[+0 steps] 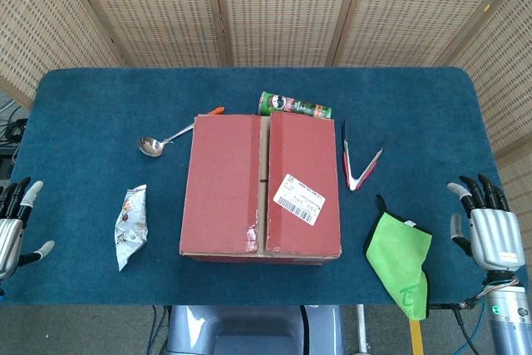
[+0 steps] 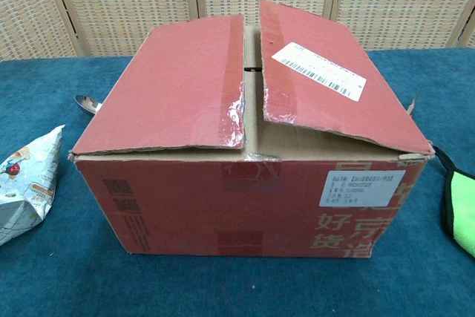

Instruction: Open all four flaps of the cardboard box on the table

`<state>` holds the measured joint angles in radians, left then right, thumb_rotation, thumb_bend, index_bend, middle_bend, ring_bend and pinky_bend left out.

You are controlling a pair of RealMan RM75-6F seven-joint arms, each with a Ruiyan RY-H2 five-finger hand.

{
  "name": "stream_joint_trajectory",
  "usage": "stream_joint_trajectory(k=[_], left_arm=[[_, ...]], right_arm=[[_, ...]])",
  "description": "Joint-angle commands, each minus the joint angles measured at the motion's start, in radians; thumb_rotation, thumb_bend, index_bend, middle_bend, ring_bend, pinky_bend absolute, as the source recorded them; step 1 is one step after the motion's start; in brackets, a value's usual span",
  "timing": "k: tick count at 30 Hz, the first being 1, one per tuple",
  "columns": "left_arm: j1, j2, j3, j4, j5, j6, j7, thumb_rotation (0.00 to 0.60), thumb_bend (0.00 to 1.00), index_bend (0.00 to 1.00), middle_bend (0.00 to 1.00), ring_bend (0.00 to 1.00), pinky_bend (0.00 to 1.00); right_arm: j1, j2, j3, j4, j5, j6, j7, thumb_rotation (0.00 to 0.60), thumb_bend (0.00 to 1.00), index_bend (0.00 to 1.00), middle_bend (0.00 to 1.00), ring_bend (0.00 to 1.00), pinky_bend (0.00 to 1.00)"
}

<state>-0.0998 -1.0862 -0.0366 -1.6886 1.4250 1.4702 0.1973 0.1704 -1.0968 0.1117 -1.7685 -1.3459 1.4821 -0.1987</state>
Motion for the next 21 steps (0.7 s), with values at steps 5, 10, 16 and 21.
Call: stream_joint_trajectory(k=[5,10,16,21], left_arm=[[0.004,0.006,-0.001,-0.011,0.005,0.008,0.006,0.600,0.01,0.00,0.00,0.00,0.00],[0.008,0.014,-0.002,-0.020,0.008,0.014,0.010,0.600,0.01,0.00,0.00,0.00,0.00],[0.007,0.020,-0.007,-0.027,0.006,0.015,0.014,0.600,0.01,0.00,0.00,0.00,0.00],[0.004,0.025,-0.008,-0.034,0.013,0.013,0.020,0.600,0.01,0.00,0.00,0.00,0.00]], right_arm=[[-0.005,0.002,0.004,0.011,-0.012,0.001,0.022,0.600,0.65,0.21,0.15,0.00,0.11],[-0.011,0.005,0.004,0.017,-0.026,0.003,0.043,0.600,0.65,0.21,0.15,0.00,0.11],[-0.018,0.007,0.006,0.023,-0.038,0.009,0.061,0.600,0.65,0.21,0.15,0.00,0.11],[-0.019,0.010,0.007,0.025,-0.048,0.003,0.080,0.600,0.65,0.21,0.15,0.00,0.11]])
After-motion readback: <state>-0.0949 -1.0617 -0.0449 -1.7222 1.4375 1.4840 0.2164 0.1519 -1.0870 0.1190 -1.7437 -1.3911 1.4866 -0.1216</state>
